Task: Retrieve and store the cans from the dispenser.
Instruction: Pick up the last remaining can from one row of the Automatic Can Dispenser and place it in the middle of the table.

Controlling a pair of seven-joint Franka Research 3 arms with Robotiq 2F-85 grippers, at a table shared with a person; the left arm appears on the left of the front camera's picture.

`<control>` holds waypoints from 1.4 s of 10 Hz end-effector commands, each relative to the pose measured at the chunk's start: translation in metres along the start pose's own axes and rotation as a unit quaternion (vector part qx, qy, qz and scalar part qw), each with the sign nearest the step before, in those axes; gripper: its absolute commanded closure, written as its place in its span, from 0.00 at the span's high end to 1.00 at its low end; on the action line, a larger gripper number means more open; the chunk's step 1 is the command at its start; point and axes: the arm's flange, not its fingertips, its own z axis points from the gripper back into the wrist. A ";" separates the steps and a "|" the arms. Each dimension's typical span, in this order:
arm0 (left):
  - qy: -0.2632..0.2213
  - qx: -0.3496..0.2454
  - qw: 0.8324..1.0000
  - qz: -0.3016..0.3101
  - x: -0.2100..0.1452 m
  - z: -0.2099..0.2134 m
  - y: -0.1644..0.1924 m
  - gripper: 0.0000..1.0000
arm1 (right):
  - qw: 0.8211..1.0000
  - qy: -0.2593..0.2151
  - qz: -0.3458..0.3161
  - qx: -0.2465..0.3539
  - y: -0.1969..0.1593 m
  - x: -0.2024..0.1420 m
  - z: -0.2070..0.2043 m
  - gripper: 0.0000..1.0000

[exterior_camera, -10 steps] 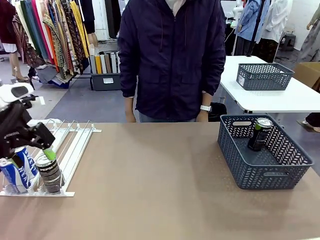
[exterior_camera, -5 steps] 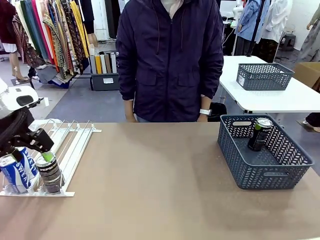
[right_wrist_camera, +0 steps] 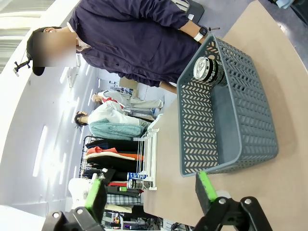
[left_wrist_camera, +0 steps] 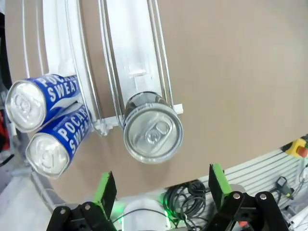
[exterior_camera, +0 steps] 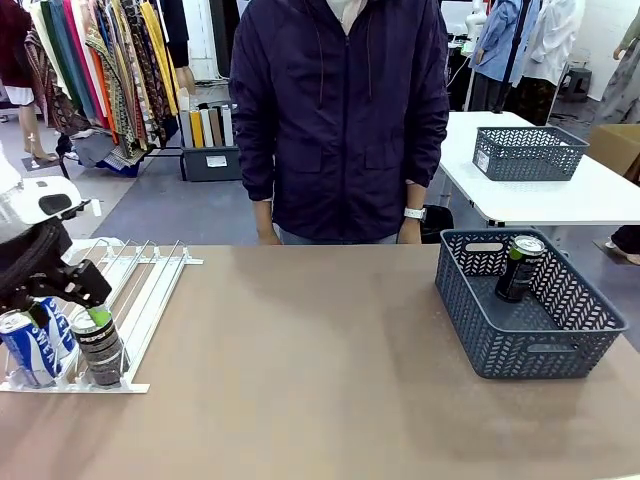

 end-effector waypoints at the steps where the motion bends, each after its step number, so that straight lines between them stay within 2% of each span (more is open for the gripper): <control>1: 0.003 0.021 0.999 0.028 0.020 -0.018 -0.002 1.00 | 1.000 -0.009 0.010 0.013 0.002 0.003 -0.001 1.00; 4: 0.003 0.018 0.999 0.031 0.035 -0.038 0.001 1.00 | 1.000 -0.009 0.010 0.013 0.002 0.003 -0.001 1.00; 5: 0.003 0.035 0.999 0.041 0.037 -0.043 0.001 1.00 | 1.000 -0.009 0.010 0.013 0.002 0.003 -0.001 1.00; 11: 0.029 0.038 0.998 0.038 0.036 -0.051 0.003 1.00 | 1.000 -0.009 0.010 0.013 0.002 0.003 -0.001 1.00; 12: 0.022 0.040 0.998 0.036 0.037 -0.051 0.004 0.69 | 1.000 -0.009 0.010 0.013 0.002 0.003 -0.001 1.00; 13: 0.024 0.042 0.998 0.034 0.036 -0.052 0.003 0.16 | 1.000 -0.009 0.010 0.013 0.002 0.003 -0.001 1.00; 14: 0.025 0.044 0.998 0.032 0.036 -0.053 0.002 0.00 | 1.000 -0.009 0.010 0.013 0.002 0.003 -0.001 1.00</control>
